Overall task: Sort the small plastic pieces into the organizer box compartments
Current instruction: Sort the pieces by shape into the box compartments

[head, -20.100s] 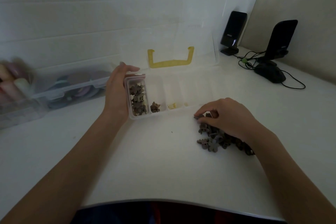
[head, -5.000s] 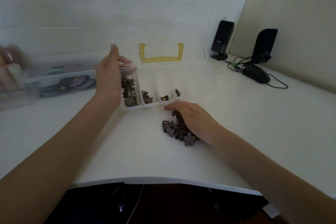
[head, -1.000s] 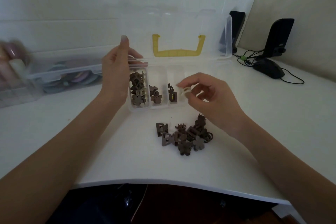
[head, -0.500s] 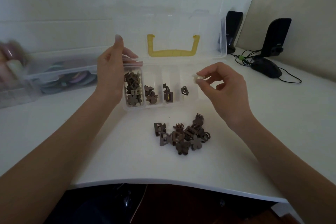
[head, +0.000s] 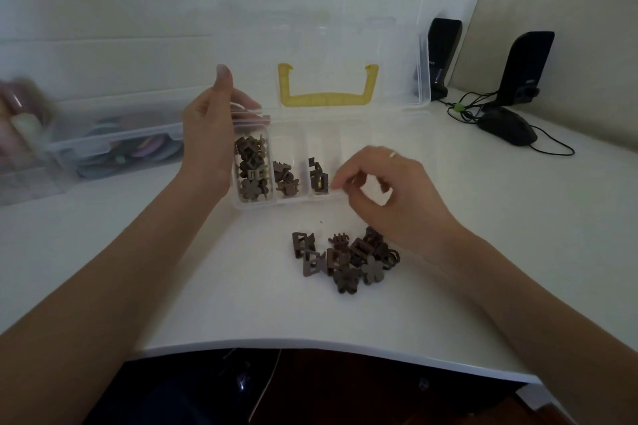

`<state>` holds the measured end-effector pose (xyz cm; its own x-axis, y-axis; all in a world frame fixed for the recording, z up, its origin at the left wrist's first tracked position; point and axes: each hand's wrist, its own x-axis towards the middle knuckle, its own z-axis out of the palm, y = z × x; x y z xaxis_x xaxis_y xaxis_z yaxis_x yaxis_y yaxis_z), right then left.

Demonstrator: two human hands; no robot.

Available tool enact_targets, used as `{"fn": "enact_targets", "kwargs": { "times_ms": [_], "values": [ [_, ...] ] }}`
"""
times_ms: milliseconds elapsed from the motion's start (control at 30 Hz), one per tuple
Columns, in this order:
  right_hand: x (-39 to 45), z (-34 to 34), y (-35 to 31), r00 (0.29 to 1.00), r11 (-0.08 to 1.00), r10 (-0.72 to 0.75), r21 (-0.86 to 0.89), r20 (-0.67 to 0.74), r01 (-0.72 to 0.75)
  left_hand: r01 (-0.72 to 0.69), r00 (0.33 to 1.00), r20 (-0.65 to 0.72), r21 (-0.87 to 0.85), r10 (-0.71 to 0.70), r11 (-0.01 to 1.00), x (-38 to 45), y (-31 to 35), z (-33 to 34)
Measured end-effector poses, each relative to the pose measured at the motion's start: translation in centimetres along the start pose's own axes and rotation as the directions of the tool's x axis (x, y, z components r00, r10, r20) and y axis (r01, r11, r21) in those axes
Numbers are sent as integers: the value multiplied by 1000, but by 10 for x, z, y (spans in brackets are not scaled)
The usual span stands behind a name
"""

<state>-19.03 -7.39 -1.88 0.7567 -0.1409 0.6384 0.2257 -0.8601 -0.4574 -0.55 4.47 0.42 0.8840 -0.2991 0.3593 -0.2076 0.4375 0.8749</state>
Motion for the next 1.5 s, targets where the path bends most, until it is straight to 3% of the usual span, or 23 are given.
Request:
{"fn": "enact_targets", "kwargs": {
  "times_ms": [100, 267, 533, 800, 1000, 1133, 1300, 1500],
  "values": [
    [-1, 1, -8, 973, 992, 13, 122, 232, -43, -3, 1000, 1, 28, 3, 1000, 0, -1, -1],
    [-3, 7, -16, 869, 993, -33, 115, 494, -28, 6, 1000, 8, 35, -6, 999, 1, -2, -2],
    [-2, 6, -19, 840, 993, 31, 78, 541, -87, 0, 1000, -13, 44, 0, 999, 0, -1, 0],
    [-2, 6, -19, 907, 984, 52, 132, 418, -118, 4, 1000, -25, 81, -2, 997, -3, 1, 1],
    [3, 4, -13, 991, 985, 72, 150, 109, -88, 1, 1000, -17, 81, 0, 997, -5, 3, 2],
    [9, 8, -1, 991, 997, 13, 82, -131, -3, 4, 1000, -17, 68, -3, 998, -4, 4, 3],
    [12, 20, 10, 995, 979, -67, -197, -70, 52, 13, 999, -35, 60, -11, 998, -3, 1, 2],
    [8, 12, 6, 988, 952, -82, -304, -130, 39, 16, 1000, -18, 60, -15, 998, -4, 2, 2]
  ]
}}
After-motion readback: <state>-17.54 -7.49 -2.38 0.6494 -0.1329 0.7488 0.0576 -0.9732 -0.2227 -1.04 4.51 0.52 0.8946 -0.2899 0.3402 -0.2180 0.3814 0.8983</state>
